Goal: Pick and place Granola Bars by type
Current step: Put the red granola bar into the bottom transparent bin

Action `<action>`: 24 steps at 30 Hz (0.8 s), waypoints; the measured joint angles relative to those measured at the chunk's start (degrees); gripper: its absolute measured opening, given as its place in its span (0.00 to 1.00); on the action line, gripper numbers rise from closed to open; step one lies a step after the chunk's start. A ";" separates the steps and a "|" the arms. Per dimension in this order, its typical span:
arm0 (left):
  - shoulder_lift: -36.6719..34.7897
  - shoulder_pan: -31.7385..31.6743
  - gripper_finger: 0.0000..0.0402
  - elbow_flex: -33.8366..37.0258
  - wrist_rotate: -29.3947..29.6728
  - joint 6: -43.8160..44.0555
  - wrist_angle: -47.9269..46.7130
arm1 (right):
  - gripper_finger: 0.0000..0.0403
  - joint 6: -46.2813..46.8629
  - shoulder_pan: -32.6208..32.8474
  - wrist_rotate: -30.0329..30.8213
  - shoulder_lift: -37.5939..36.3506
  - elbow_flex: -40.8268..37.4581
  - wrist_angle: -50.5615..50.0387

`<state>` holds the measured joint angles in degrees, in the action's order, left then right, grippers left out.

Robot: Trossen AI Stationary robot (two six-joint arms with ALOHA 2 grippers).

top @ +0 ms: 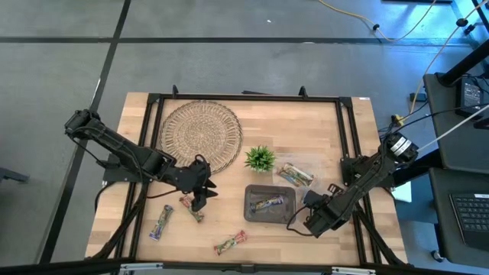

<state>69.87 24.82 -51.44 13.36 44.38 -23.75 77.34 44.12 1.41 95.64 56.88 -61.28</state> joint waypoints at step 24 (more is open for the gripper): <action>6.41 4.48 0.57 -2.73 -0.48 -6.17 20.94 | 0.56 -12.92 1.57 -0.74 -2.45 6.63 -5.70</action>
<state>76.27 29.30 -54.17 12.88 38.21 -2.81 64.42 45.69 0.67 93.19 63.52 -66.97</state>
